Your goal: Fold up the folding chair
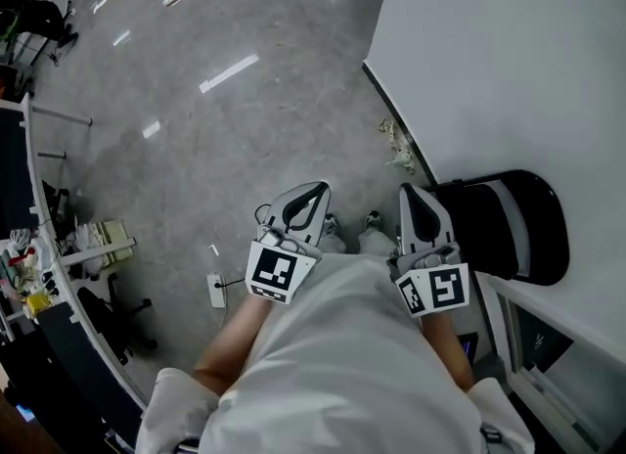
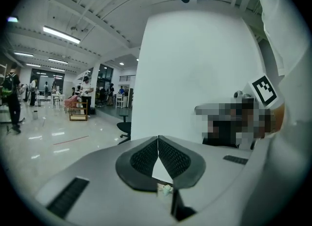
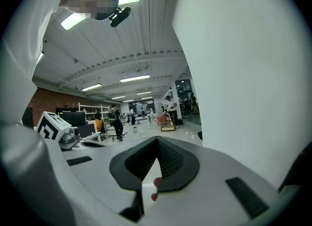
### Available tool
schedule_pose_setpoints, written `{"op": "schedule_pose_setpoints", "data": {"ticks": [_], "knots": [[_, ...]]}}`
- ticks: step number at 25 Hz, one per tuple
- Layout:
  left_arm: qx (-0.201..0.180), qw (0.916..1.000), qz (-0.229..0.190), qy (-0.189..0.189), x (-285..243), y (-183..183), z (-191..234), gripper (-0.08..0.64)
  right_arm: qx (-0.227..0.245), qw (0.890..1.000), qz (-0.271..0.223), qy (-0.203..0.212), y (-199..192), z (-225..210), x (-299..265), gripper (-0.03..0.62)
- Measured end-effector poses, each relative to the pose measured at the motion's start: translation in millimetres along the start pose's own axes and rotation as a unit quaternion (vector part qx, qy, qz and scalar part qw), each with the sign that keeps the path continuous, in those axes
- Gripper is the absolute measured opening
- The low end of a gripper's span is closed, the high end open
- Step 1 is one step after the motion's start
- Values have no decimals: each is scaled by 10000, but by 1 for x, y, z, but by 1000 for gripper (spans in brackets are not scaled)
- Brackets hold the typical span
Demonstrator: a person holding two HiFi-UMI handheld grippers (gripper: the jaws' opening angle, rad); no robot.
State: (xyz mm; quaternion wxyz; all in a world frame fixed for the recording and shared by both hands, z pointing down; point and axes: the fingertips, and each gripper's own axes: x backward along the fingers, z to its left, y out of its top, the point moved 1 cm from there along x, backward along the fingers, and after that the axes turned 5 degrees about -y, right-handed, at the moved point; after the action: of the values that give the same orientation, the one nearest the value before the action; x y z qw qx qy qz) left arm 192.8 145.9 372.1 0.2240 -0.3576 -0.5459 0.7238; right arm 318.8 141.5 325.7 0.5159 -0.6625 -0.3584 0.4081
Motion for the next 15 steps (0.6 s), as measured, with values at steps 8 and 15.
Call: {"op": "schedule_pose_setpoints", "data": {"ticks": [8,15], "knots": [[409,9941,-604,806,11,17,14,12,239,9991,99,350,6,-9,-15,3],[259,9945,-633,790,17,22,13,12,308,9982,198,485,1,-4,-14,3]]}}
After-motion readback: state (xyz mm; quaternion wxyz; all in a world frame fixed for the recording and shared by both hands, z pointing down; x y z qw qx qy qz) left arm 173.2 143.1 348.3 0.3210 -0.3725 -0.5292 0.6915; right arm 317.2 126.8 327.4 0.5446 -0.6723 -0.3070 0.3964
